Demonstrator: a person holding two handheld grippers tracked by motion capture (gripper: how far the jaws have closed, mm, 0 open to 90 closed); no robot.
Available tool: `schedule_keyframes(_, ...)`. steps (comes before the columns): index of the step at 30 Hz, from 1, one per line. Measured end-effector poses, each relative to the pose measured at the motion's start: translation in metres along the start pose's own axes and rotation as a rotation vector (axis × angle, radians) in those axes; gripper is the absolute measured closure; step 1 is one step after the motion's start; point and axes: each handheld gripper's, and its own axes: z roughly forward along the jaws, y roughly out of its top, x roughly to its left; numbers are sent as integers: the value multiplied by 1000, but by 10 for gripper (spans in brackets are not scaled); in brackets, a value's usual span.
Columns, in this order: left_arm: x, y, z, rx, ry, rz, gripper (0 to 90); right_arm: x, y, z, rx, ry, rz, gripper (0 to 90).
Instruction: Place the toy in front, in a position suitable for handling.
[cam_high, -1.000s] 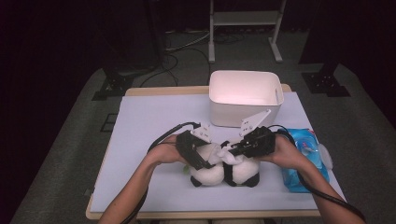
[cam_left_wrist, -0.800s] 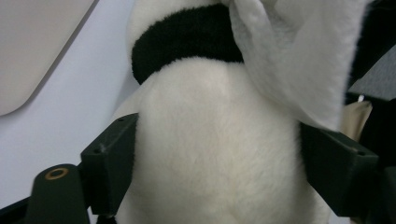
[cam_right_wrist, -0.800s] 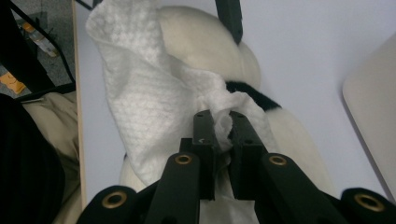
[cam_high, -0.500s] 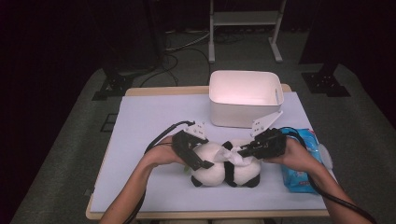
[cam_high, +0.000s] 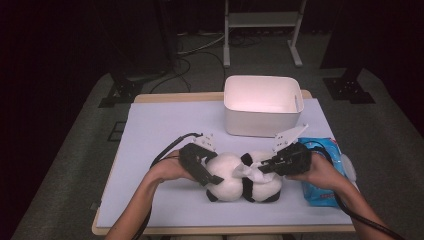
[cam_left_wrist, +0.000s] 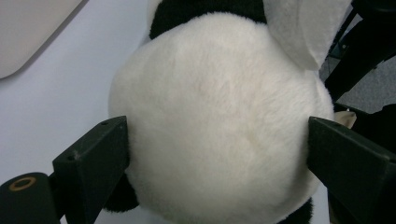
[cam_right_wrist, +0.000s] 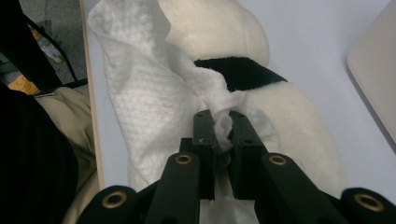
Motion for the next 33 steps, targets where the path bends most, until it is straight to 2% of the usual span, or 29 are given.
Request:
schedule_keyframes(12,0,0,5,-9,-6,27,115,6,-7,-10,18,-26,0,819)
schedule_keyframes(19,-3,4,7,1,0,56,122,6,-1,-12,28,-43,-19,820)
schedule_keyframes(23,-2,5,7,1,0,60,123,5,7,-8,32,-37,-24,820)
schedule_keyframes(33,-3,5,8,-3,3,63,122,2,34,21,54,3,-63,819)
